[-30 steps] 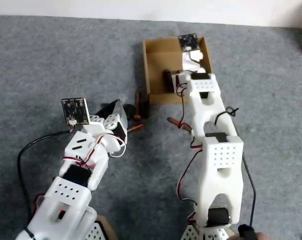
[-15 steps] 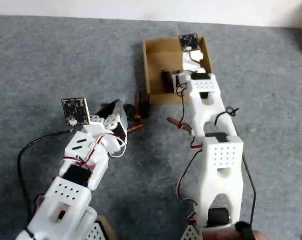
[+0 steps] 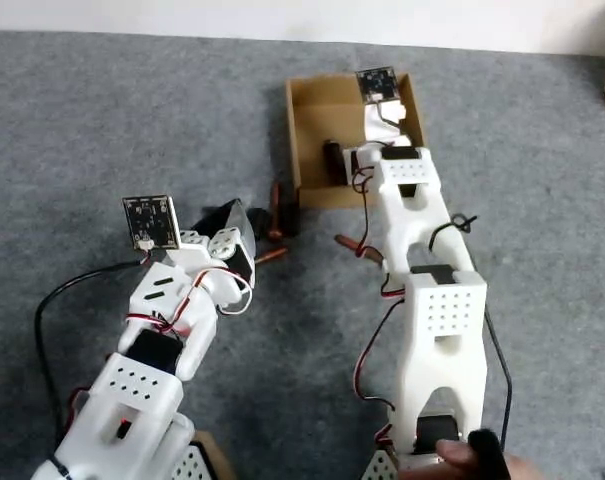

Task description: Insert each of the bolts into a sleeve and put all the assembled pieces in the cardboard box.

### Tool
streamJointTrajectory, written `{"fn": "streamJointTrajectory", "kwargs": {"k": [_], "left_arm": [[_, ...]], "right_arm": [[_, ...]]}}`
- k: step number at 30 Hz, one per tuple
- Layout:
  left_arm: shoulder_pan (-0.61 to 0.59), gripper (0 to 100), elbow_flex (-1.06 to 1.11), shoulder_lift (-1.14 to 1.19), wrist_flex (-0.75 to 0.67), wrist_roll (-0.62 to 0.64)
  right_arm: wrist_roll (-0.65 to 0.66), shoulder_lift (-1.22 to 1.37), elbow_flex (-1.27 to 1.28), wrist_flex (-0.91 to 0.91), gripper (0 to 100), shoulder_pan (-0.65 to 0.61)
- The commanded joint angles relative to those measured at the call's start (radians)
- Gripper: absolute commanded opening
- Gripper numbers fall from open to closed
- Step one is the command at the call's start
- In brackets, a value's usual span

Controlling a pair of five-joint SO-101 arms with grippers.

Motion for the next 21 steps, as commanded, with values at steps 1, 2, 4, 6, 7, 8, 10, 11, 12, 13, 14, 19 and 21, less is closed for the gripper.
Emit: {"fn": "streamJointTrajectory", "kwargs": {"k": [1, 2, 4, 6, 7, 8, 10, 11, 12, 13, 14, 19, 21], "left_arm": [[-0.004, 1, -0.008, -0.010, -0.023, -0.006], [-0.004, 1, -0.008, -0.010, -0.023, -0.006], [-0.004, 1, -0.008, -0.010, -0.023, -0.006], [-0.004, 1, -0.008, -0.010, -0.023, -0.006], [-0.004, 1, -0.008, -0.010, -0.023, -0.006], [-0.004, 1, -0.008, -0.010, -0.023, -0.006], [-0.004, 1, -0.008, -0.010, -0.023, -0.006], [-0.004, 1, -0.008, -0.010, -0.023, -0.006], [-0.004, 1, -0.008, -0.010, -0.023, -0.006], [-0.004, 1, -0.010, -0.010, -0.023, -0.006], [-0.004, 1, -0.010, -0.010, -0.023, -0.006], [-0.004, 1, -0.010, -0.010, -0.021, -0.002], [-0.002, 1, -0.010, -0.008, -0.021, -0.002]], "right_arm": [[-0.008, -0.012, -0.044, -0.016, 21.4, 0.007], [-0.008, -0.016, -0.045, -0.018, 21.4, 0.007], [-0.008, -0.021, -0.059, -0.016, 21.4, 0.005], [-0.008, -0.019, -0.105, -0.007, 21.4, -0.002], [-0.008, -0.018, -0.127, 0.012, 21.4, -0.002], [-0.008, -0.015, -0.147, 0.044, 21.4, -0.005], [-0.008, -0.018, -0.194, 0.110, 21.4, -0.010], [-0.008, -0.019, -0.223, 0.147, 21.4, -0.015], [-0.008, -0.019, -0.263, 0.188, 21.4, -0.016], [-0.008, -0.019, -0.306, 0.232, 21.4, -0.016], [-0.008, -0.016, -0.355, 0.280, 21.4, -0.016], [-0.008, -0.013, -0.532, 0.469, 21.4, -0.018], [-0.008, -0.013, -0.581, 0.519, 21.4, -0.018]]}}
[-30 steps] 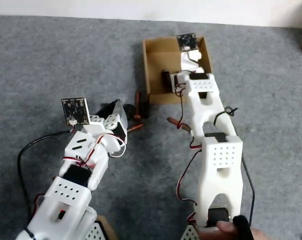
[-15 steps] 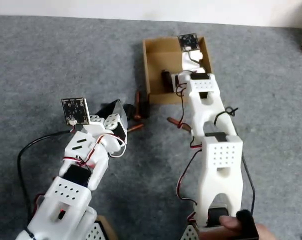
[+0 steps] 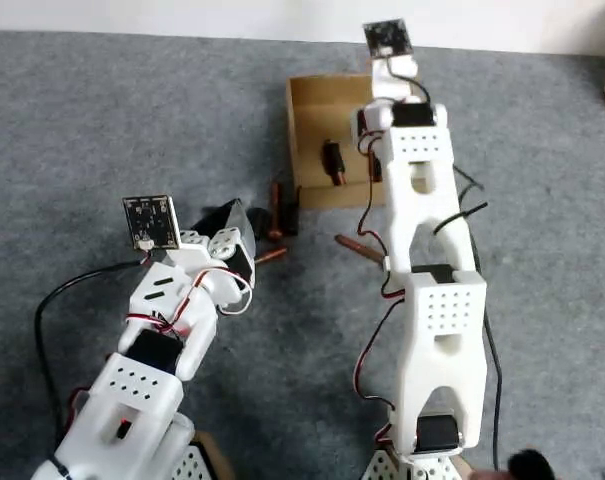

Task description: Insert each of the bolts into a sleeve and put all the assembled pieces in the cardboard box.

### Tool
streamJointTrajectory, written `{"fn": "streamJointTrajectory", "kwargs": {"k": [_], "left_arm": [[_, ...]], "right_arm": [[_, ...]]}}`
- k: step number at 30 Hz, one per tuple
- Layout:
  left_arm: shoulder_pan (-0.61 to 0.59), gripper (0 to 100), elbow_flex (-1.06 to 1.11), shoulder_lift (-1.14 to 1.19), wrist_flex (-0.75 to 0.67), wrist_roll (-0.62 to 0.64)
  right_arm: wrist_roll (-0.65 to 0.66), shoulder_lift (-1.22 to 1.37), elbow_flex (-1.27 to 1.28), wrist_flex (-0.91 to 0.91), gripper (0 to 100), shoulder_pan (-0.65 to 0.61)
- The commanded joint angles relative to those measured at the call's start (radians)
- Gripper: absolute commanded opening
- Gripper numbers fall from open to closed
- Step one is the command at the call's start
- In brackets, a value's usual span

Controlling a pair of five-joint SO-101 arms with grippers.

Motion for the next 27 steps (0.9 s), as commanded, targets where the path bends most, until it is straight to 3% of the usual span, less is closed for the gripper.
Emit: {"fn": "streamJointTrajectory", "kwargs": {"k": [1, 5, 12, 16, 18, 22, 27], "left_arm": [[0.004, 1, -0.010, -0.008, -0.021, -0.003], [0.036, 1, 0.015, -0.008, -0.026, -0.018], [0.039, 1, 0.027, -0.010, -0.025, -0.316], [0.039, 1, 0.024, -0.010, -0.003, -0.381], [0.041, 1, -0.013, -0.010, 0.084, -0.393], [0.113, 1, -0.140, -0.008, 0.393, -0.589], [0.166, 1, -0.157, -0.010, 0.448, -0.680]], "right_arm": [[-0.008, -0.016, -0.125, 0.090, 21.4, -0.018], [-0.008, -0.022, -0.202, 0.199, 21.4, -0.016], [-0.008, -0.022, -0.430, 0.449, 21.4, -0.018], [-0.008, -0.019, -0.567, 0.605, 21.4, -0.019], [-0.008, -0.021, -0.613, 0.654, 21.4, -0.016], [-0.038, -0.022, -0.641, 0.653, 21.4, 0.038], [-0.080, -0.022, -0.639, 0.653, 21.4, 0.079]]}}
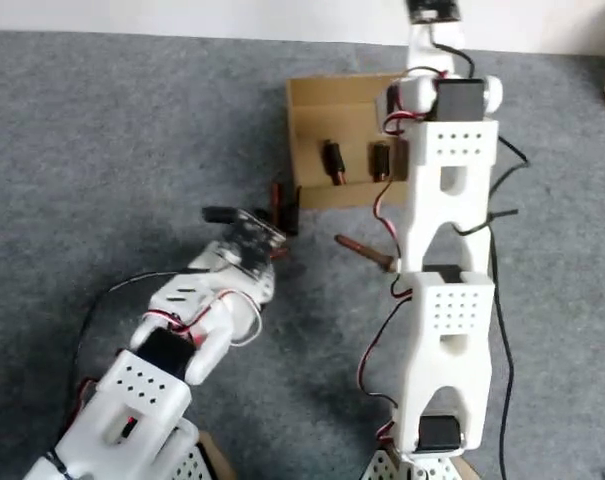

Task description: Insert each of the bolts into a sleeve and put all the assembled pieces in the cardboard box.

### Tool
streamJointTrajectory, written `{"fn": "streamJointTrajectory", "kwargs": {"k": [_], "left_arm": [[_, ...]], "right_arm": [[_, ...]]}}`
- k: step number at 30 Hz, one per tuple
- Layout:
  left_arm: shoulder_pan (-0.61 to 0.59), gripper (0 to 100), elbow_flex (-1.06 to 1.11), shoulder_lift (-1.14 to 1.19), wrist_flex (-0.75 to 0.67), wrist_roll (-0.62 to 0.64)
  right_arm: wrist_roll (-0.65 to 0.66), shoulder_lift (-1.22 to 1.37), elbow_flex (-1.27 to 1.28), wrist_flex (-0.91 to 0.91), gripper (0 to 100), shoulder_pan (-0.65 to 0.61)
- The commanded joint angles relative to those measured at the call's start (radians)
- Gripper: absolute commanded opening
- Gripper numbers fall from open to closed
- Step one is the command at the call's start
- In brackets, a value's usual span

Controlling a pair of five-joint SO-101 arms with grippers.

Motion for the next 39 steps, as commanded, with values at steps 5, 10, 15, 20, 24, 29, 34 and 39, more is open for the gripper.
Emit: {"fn": "streamJointTrajectory", "kwargs": {"k": [5, 10, 15, 20, 24, 29, 34, 39], "left_arm": [[0.022, 1, -0.137, -0.008, 0.118, -0.064], [0.050, 1, -0.203, -0.007, 0.222, -0.066], [0.048, 1, -0.275, -0.007, 0.324, -0.097], [0.050, 1, -0.340, 0.030, 0.394, -0.101], [0.087, 1, -0.421, 0.208, 0.423, -0.133], [0.113, 1, -0.522, 0.437, 0.422, -0.133], [0.114, 1, -0.591, 0.538, 0.423, -0.140], [0.116, 1, -0.662, 0.599, 0.454, -0.193]], "right_arm": [[-0.014, -0.027, -0.038, 0.018, 21.4, 0.033], [-0.014, -0.111, 0.024, 0.018, 21.3, 0.031], [-0.014, -0.231, 0.173, 0.013, 21.3, 0.030], [-0.014, -0.320, 0.265, 0.016, 21.2, 0.035], [-0.011, -0.430, 0.341, 0.016, 14.3, 0.035], [-0.008, -0.587, 0.519, 0.016, 5.1, 0.035], [0.005, -0.714, 0.676, 0.016, 0.9, 0.035], [0.031, -0.835, 0.786, 0.013, 0.5, 0.030]]}}
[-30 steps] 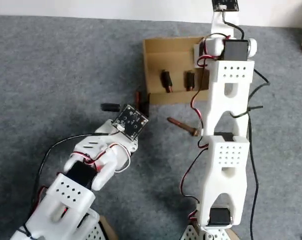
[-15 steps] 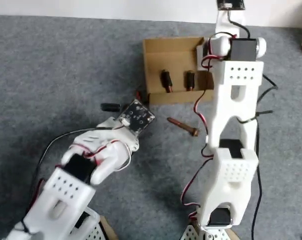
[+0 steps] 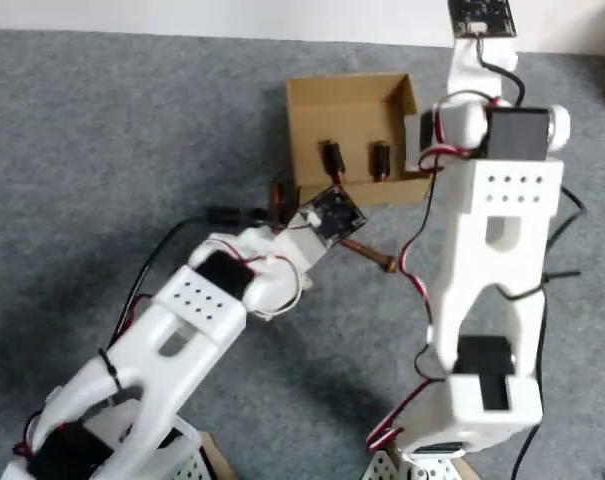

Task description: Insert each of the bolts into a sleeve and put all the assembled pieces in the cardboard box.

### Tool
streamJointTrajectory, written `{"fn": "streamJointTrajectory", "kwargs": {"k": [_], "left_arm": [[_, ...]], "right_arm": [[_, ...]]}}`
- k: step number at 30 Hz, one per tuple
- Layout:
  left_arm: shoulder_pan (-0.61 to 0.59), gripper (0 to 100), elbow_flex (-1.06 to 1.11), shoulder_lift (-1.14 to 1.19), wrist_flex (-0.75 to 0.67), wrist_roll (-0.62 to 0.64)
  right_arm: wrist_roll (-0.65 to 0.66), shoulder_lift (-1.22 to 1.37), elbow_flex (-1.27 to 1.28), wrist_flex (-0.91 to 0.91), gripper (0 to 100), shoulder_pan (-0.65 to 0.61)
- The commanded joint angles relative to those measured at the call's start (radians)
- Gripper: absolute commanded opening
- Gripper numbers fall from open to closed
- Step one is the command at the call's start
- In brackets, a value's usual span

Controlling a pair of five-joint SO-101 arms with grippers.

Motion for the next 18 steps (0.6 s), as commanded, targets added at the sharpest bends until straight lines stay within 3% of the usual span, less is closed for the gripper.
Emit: {"fn": "streamJointTrajectory", "kwargs": {"k": [1, 13, 18], "left_arm": [[0.013, 1, -0.105, 0.022, 0.038, -0.017], [0.085, 5, -0.392, 0.232, 0.218, -0.089], [0.087, 6, -0.501, 0.317, 0.308, -0.210]], "right_arm": [[0.021, -0.125, 0.048, 0.013, 0.5, 0.010], [0.046, -0.389, 0.371, -0.016, 0.5, 0.012], [0.075, -0.530, 0.532, -0.021, 0.5, 0.012]]}}
